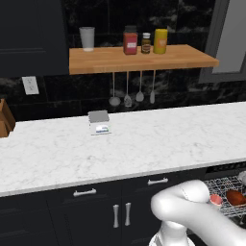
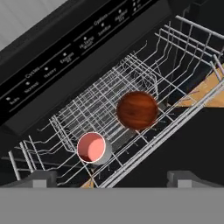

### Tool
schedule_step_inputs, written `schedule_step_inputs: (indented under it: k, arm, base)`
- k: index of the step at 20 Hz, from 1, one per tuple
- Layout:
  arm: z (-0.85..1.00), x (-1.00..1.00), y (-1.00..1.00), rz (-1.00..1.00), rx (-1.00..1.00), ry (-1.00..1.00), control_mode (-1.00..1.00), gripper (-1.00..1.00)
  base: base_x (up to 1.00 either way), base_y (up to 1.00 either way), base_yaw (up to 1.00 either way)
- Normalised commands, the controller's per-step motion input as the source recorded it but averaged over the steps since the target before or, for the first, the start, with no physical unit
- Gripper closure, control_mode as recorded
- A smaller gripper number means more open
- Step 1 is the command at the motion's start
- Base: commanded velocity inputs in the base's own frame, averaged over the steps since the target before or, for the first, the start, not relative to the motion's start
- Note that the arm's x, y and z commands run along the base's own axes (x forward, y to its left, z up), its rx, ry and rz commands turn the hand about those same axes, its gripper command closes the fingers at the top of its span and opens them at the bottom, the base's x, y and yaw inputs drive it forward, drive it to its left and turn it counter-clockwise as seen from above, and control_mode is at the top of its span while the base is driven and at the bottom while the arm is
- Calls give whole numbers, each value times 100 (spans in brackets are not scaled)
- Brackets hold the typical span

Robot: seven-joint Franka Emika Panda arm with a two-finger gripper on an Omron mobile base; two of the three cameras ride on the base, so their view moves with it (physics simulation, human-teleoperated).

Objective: Pick up the cup and bowl from the counter, place them in the dishwasher, and close the dishwasher door.

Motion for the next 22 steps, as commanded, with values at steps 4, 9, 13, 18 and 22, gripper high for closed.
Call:
schedule_step_inputs:
  k: [4,9,13,18,22]
  arm:
    - [33,-64,0,-8,2,-1,-100,-100]
    - [60,-54,0,-24,8,-1,-100,-100]
    - [19,-59,10,-42,15,0,-100,-100]
    - [0,-70,38,-28,19,-9,-100,-100]
    - [5,-56,25,2,24,-18,-100,-100]
  base:
    - [0,0,0]
    - [0,0,0]
    - [0,0,0]
    - [0,0,0]
    - [0,0,0]
